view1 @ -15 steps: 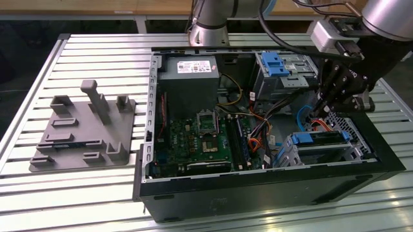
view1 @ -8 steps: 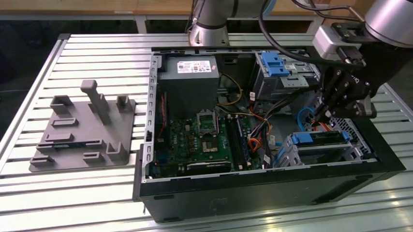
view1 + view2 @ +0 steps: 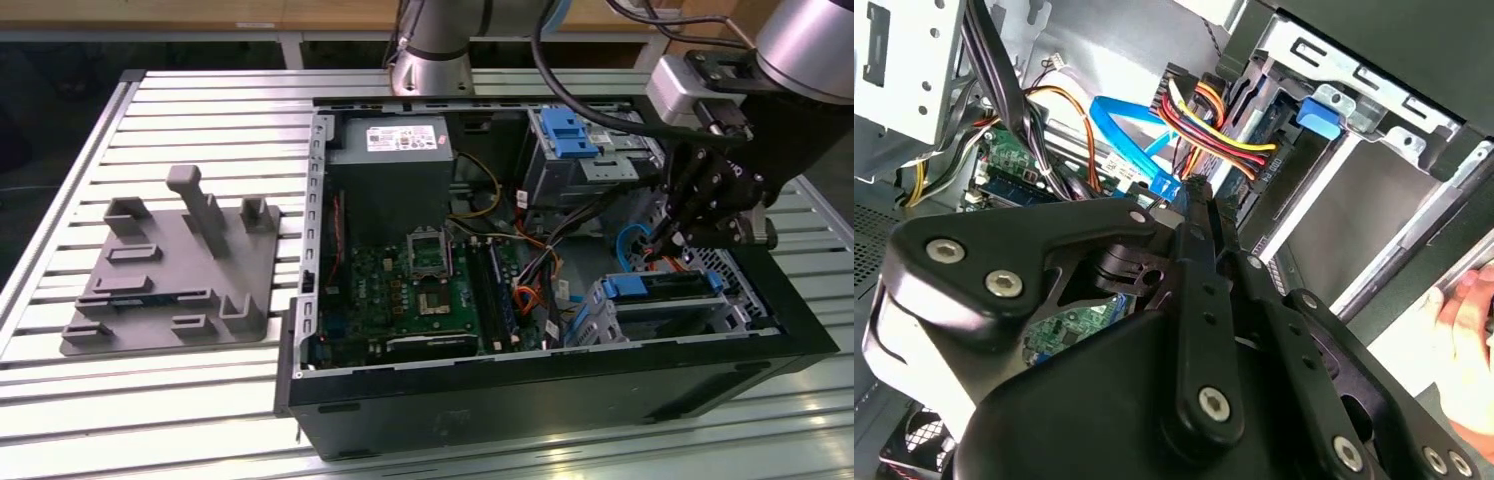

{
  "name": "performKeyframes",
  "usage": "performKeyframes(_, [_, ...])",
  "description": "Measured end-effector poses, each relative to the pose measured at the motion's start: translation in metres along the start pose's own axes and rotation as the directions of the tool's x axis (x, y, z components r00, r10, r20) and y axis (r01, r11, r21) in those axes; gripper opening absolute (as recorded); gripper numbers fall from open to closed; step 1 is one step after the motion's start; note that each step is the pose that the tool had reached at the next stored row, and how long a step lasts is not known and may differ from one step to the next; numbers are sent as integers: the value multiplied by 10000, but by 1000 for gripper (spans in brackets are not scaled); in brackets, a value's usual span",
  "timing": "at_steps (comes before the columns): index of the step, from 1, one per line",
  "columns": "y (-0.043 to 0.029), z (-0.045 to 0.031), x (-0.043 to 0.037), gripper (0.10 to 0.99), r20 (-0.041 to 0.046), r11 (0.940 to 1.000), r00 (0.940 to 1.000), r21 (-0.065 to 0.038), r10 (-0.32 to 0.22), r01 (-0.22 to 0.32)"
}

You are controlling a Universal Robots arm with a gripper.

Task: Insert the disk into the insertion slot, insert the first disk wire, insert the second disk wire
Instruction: 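Insert the second disk wire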

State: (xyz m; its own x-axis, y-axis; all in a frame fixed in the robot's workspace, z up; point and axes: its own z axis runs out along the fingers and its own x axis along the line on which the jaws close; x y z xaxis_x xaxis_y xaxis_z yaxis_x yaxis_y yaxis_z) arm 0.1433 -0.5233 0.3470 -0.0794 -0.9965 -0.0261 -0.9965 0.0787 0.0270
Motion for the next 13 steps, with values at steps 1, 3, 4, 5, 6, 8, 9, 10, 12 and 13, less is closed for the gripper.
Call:
performKeyframes(1, [0, 0, 0, 161, -1, 10000, 10000, 0, 0, 0])
performKeyframes(3, [-12, 0, 4, 161, -1, 10000, 10000, -4, 0, 0])
performKeyframes(4, [-25, 0, 6, 161, -2, 10000, 10000, -12, -1, 1])
performKeyframes(5, [-30, 1, 8, 161, -1, 10000, 10000, -16, -3, 3])
performKeyframes(6, [-30, 2, 12, 161, -2, 10000, 10000, -17, -3, 3])
performKeyframes(8, [-31, 9, 21, 161, -1, 10000, 10000, -20, -12, 12])
performKeyframes(9, [-32, 13, 25, 161, -1, 10000, 10000, -21, -34, 34])
performKeyframes(10, [-32, 15, 30, 161, -4, 10000, 10000, -22, -84, 84])
performKeyframes(12, [-33, 20, 42, 161, -7, 9998, 9998, -25, -179, 179])
performKeyframes(13, [-34, 22, 47, 161, -8, 9997, 9997, -26, -227, 227])
